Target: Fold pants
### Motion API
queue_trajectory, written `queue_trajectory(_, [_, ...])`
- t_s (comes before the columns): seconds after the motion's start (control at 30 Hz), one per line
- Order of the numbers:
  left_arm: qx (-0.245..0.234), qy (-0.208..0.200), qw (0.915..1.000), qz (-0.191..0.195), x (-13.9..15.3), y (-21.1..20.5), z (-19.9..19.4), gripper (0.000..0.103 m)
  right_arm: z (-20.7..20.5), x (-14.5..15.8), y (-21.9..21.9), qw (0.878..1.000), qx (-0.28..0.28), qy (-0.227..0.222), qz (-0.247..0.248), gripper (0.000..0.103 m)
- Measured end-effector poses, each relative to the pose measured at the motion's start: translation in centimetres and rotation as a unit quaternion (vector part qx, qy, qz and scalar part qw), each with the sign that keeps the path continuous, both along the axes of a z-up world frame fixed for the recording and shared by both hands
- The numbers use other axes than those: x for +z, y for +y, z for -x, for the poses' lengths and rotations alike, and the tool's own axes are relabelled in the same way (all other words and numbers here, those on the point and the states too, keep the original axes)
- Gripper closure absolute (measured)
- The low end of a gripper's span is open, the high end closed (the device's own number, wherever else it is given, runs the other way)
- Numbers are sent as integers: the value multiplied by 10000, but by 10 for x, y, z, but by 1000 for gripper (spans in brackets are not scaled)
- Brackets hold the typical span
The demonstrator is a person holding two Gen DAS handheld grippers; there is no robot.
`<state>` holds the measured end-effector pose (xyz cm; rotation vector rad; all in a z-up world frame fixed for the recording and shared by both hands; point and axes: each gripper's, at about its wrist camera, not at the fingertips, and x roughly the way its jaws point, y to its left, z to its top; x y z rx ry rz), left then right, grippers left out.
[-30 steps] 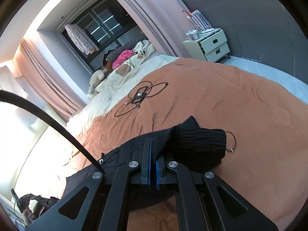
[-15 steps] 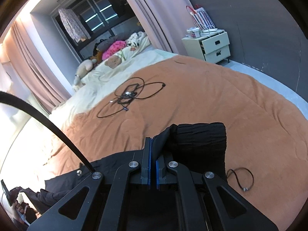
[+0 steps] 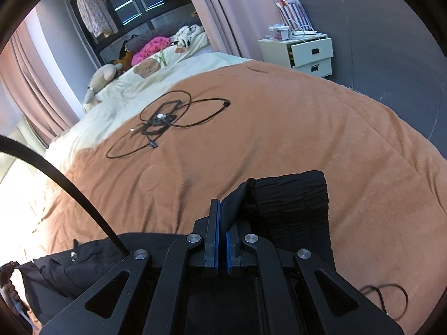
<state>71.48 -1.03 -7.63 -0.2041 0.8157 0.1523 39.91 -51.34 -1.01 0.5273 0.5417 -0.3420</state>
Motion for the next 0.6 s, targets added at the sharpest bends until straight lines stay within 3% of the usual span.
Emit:
queue_trajectory(0.4, [-44,514,9981,-328,-34,-22,-41,98,-41,-8,-3,9994,-74,150,298,103])
queue_trajectory(0.43, [-41,588,9977,-344,-36,-23,-42,96,-44,-10,-1,9990,-87,216,372,103])
queue_trajectory(0.5, [-43,678,9972,-306,-37,-21,-38,80,-49,-12,4,9984,-51,408,399,99])
queue_trajectory(0.53, [-60,667,9974,-268,-36,-20,-36,72,-49,-11,5,9989,51,392,255,84])
queue_trajectory(0.57, [-55,640,9976,-259,-33,-19,-32,53,-46,-10,5,9993,134,327,151,56])
queue_trajectory(0.6, [-26,574,9979,-299,-30,-17,-26,38,-39,-7,7,9996,170,197,99,39])
